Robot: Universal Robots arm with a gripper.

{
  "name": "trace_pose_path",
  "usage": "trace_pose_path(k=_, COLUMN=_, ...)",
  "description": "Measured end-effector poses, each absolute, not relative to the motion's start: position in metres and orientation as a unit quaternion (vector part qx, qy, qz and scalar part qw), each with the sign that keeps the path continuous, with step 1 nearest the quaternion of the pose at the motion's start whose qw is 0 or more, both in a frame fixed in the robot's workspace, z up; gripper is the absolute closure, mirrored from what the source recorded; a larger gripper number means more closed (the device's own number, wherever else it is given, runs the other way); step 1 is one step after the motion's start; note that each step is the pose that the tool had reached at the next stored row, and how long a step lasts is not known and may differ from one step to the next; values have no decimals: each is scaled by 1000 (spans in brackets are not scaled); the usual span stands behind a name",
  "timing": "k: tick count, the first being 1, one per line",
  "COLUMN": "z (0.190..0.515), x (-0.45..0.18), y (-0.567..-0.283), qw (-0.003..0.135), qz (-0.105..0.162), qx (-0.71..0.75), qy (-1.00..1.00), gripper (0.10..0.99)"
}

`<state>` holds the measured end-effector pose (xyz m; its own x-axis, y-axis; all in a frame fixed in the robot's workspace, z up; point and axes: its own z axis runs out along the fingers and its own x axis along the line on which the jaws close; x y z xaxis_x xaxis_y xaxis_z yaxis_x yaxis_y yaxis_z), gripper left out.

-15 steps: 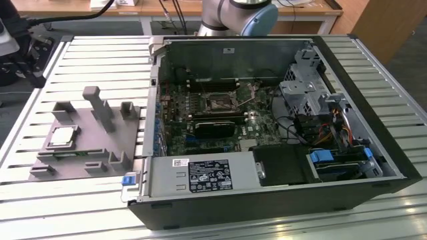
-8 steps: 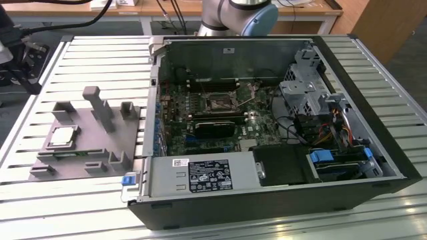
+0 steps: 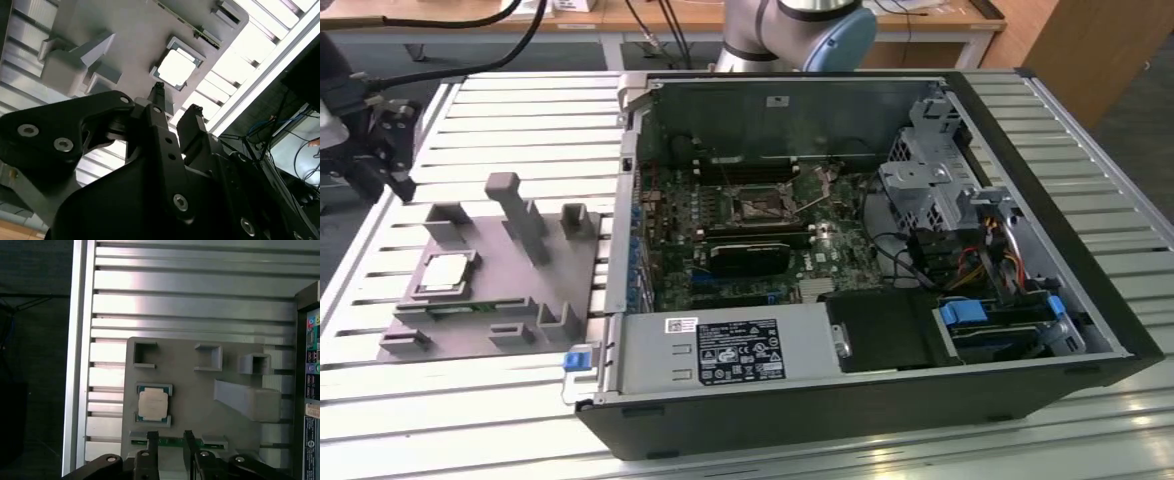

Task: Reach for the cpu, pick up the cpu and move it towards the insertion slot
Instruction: 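Reach for the cpu, then pick up the cpu and move it towards the insertion slot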

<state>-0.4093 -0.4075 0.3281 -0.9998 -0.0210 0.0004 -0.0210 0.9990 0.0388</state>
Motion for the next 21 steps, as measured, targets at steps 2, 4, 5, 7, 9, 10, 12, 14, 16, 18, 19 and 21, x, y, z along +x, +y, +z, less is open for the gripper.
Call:
trace_pose_path(k=2, z=325, x=-412, y=-408, qw=0, qz=-19, qx=11, qy=-1000, gripper=678)
trace_pose_path(k=4, z=321, x=-414, y=-407, qw=0, qz=-19, qx=10, qy=-1000, gripper=620)
trace_pose_path(k=5, z=319, x=-416, y=-407, qw=0, qz=-19, qx=10, qy=-1000, gripper=561)
trace_pose_path(k=7, z=315, x=-417, y=-407, qw=0, qz=-19, qx=10, qy=-1000, gripper=506)
trace_pose_path(k=9, z=312, x=-419, y=-408, qw=0, qz=-19, qx=10, qy=-1000, gripper=439)
trace_pose_path(k=10, z=310, x=-420, y=-407, qw=0, qz=-19, qx=10, qy=-1000, gripper=439)
trace_pose_path(k=12, z=306, x=-421, y=-408, qw=0, qz=-19, qx=10, qy=-1000, gripper=439)
trace_pose_path(k=14, z=303, x=-421, y=-408, qw=0, qz=-19, qx=9, qy=-1000, gripper=439)
trace_pose_path(k=16, z=299, x=-422, y=-408, qw=0, qz=-19, qx=7, qy=-1000, gripper=439)
trace_pose_path(k=18, z=295, x=-422, y=-407, qw=0, qz=-19, qx=6, qy=-1000, gripper=439)
trace_pose_path(k=19, z=294, x=-423, y=-407, qw=0, qz=-19, qx=6, qy=-1000, gripper=439)
trace_pose_path(k=21, z=290, x=-424, y=-407, qw=0, qz=-19, qx=5, qy=-1000, gripper=439)
